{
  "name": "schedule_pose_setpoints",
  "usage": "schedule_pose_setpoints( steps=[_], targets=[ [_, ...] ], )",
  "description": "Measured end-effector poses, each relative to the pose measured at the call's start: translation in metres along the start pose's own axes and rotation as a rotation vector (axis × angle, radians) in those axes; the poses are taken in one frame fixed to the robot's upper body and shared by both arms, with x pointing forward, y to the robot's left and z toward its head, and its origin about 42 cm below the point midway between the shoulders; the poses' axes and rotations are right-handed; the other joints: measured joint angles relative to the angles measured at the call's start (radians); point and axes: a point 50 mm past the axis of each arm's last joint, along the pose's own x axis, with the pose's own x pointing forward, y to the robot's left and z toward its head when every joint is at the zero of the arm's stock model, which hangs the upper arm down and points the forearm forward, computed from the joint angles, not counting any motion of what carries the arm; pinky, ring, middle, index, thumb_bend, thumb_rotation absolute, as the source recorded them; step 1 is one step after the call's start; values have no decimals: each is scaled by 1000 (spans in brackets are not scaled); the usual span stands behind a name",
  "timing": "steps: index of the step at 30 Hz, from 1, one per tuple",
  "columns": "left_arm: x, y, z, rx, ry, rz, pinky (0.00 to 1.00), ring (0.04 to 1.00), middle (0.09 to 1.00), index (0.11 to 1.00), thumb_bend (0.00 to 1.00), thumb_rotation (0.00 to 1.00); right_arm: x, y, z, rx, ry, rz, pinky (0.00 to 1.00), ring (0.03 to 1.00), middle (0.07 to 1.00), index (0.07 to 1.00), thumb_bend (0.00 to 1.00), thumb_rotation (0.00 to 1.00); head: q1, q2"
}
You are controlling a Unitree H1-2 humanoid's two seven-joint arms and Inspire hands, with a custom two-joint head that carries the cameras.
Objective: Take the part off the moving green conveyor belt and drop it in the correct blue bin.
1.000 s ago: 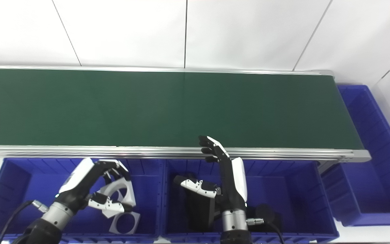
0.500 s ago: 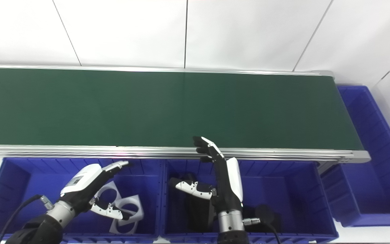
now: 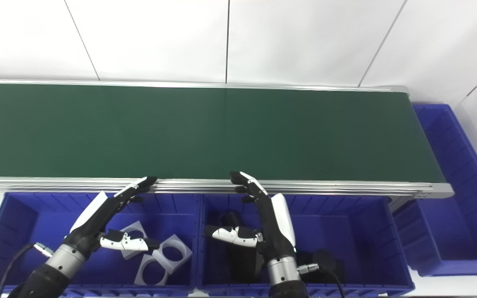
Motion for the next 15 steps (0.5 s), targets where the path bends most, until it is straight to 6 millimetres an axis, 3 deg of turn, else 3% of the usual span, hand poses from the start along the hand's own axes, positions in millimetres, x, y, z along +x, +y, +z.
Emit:
schedule_pose_setpoints(
  steps=[15],
  targets=[
    [0,-5,-7,-145,-90,78,796,881,913,912,893,241,-2,-1,-2,25,37,8,720,792,835,851,650,0,26,-11]
  ],
)
